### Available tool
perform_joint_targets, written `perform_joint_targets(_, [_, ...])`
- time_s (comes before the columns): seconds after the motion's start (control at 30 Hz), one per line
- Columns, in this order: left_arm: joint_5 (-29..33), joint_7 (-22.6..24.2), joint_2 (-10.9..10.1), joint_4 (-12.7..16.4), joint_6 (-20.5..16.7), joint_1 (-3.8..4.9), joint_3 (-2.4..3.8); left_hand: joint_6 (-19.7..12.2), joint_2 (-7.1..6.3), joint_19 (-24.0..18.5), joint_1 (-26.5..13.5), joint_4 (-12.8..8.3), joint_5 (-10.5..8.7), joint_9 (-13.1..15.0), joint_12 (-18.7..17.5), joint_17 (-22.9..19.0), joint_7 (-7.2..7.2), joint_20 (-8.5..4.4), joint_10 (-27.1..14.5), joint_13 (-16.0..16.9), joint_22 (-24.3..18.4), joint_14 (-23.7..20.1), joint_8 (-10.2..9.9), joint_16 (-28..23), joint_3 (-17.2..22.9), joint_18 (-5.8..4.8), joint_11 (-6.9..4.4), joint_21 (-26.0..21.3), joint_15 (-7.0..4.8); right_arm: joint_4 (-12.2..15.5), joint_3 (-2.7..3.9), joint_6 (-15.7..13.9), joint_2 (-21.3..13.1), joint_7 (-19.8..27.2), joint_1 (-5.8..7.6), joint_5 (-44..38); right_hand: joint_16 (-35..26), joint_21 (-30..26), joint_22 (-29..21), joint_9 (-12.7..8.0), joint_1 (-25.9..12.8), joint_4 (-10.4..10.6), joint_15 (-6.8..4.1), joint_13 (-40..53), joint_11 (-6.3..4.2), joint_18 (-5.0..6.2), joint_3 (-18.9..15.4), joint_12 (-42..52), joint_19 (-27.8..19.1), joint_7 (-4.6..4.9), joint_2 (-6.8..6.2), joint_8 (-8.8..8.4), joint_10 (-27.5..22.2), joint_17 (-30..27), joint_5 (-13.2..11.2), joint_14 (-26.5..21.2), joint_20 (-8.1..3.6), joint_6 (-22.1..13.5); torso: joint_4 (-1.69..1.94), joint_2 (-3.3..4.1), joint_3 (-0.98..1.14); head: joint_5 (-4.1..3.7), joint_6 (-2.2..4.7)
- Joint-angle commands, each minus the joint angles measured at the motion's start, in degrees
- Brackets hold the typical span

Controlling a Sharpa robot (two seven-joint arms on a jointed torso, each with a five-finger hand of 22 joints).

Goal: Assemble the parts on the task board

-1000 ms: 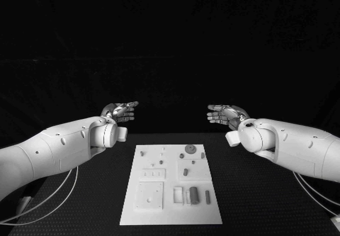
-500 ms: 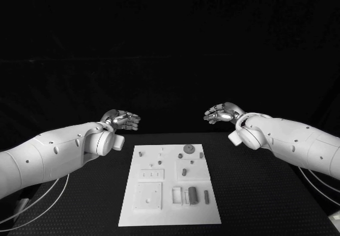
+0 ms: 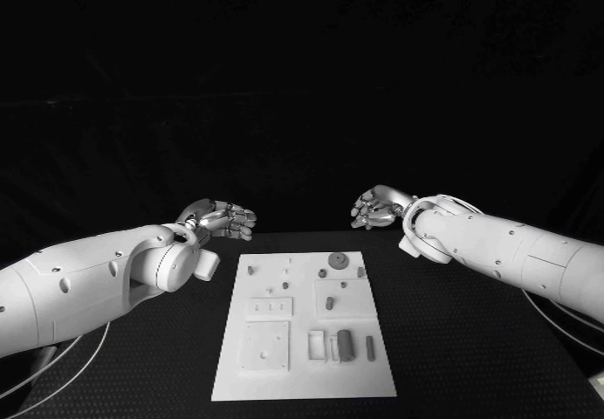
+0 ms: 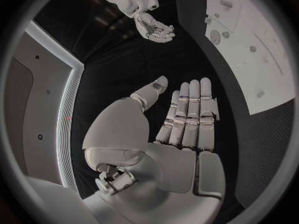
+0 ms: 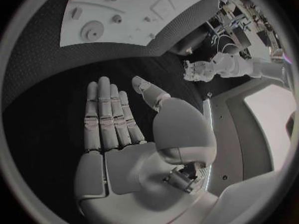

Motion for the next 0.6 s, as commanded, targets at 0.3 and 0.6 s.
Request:
perform_joint_targets(0.3, [-0.5,1.1,-0.7,3.3,1.6,0.67,0.16,0.3,-0.05,0.1,-0.8,0.4,-0.04,-0.3,-0.5,0.3,-0.1,-0.07,0.3,0.1,0.1,0.2,-0.1,-0.4,-0.1,0.64,0.23,0.0,0.01,1.3,0.02,-1.4,2.4,-1.7,-0.03,-24.3,20.5,15.1,2.4,-2.4,1.5,0.1,-1.61,-3.2,-0.97,0.74,-1.9,-3.7,15.3,-1.83,-2.81,-3.69,-2.2,12.5,0.3,12.1,-7.72,-2.0,2.97,3.23,0.0,-1.88,0.96])
perform_joint_targets(0.6, [-0.4,1.0,-1.0,4.4,1.7,0.69,0.18,0.3,-0.08,0.0,-1.0,0.4,-0.04,-0.4,-0.6,0.4,-0.08,-0.06,0.3,0.2,0.2,0.2,-0.1,-0.5,-0.1,0.62,0.26,0.0,0.03,1.6,-0.2,-0.6,3.5,-1.4,-0.12,-27.7,27.4,22.5,2.3,-3.1,1.1,0.1,-2.19,-4.5,-1.62,0.74,-0.6,-3.5,15.0,-2.63,-3.07,-3.79,-1.8,14.3,0.3,12.5,-9.17,-1.9,4.24,4.93,-0.1,-2.79,1.35])
